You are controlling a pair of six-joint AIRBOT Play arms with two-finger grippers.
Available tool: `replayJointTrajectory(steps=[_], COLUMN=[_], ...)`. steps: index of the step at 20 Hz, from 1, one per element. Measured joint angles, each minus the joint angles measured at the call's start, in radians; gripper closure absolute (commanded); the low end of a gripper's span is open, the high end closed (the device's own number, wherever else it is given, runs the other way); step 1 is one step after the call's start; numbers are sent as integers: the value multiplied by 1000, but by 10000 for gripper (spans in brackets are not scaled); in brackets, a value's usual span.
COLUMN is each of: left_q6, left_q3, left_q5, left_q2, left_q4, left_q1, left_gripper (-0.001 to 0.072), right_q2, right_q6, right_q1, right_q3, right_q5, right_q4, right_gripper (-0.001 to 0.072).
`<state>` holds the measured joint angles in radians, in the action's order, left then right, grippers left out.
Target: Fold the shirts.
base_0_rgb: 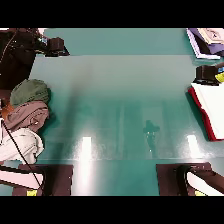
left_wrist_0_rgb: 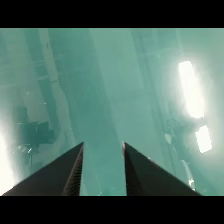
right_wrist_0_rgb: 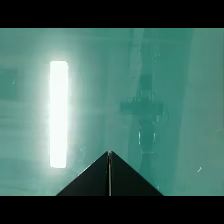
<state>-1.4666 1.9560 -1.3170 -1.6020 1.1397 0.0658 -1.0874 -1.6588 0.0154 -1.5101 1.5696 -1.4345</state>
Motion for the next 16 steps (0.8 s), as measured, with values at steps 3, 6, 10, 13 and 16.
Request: replayJointTrajectory(steps=[3, 6, 10, 13, 16], left_q6=[0, 0, 0, 0, 0], left_q3=[0, 0, 0, 0, 0], left_q5=[0, 0, 0, 0, 10], left_q2=[0, 0, 0, 0, 0], left_q4=[0, 0, 0, 0, 0], left_q1=[0, 0, 0, 0, 0], left_gripper=[393, 393, 393, 393, 393], right_q2=[0, 0, 0, 0, 0], right_q6=[0, 0, 0, 0, 0], right_q1=[0, 0, 0, 0, 0], right_q3=[0, 0, 0, 0, 0], right_q5=[0, 0, 0, 0, 0], right_q4=[0, 1, 1, 1, 1], right_gripper=[692, 692, 692, 692, 692])
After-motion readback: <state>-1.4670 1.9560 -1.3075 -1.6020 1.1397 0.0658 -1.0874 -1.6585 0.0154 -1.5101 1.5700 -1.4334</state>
